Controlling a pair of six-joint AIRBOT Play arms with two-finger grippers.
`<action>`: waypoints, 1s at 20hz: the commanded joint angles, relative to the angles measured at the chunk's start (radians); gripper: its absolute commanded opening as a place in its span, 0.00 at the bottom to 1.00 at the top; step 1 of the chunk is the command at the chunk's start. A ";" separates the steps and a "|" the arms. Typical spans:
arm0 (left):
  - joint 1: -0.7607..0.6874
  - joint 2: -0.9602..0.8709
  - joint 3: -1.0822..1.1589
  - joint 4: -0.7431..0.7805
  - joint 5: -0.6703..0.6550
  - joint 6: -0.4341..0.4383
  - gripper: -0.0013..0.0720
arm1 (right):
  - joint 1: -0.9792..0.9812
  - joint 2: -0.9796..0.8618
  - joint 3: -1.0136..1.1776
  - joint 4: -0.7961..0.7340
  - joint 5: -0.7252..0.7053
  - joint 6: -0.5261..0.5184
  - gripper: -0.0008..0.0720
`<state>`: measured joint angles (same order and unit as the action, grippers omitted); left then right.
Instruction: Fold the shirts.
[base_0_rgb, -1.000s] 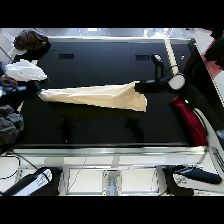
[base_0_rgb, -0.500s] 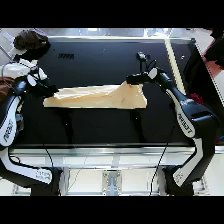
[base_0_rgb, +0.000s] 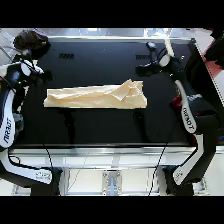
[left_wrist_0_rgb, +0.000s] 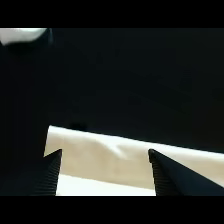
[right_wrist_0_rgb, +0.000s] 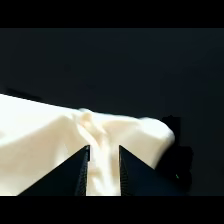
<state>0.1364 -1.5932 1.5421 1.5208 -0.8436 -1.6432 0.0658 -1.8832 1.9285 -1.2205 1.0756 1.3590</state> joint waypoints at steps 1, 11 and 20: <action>-0.013 0.083 0.064 -0.006 0.002 0.003 0.87 | -0.113 0.060 0.080 -0.136 0.307 0.040 0.32; -0.209 0.156 0.064 -0.002 0.005 0.081 0.87 | -0.328 -0.068 -0.208 0.509 0.358 0.029 0.89; -0.261 0.091 0.063 -0.003 0.007 0.080 0.87 | -0.326 -0.243 -0.207 0.727 0.220 -0.098 0.89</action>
<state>-0.1146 -1.4857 1.6051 1.5169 -0.8379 -1.5639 -0.2600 -2.0903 1.7233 -0.5423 1.3304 1.2903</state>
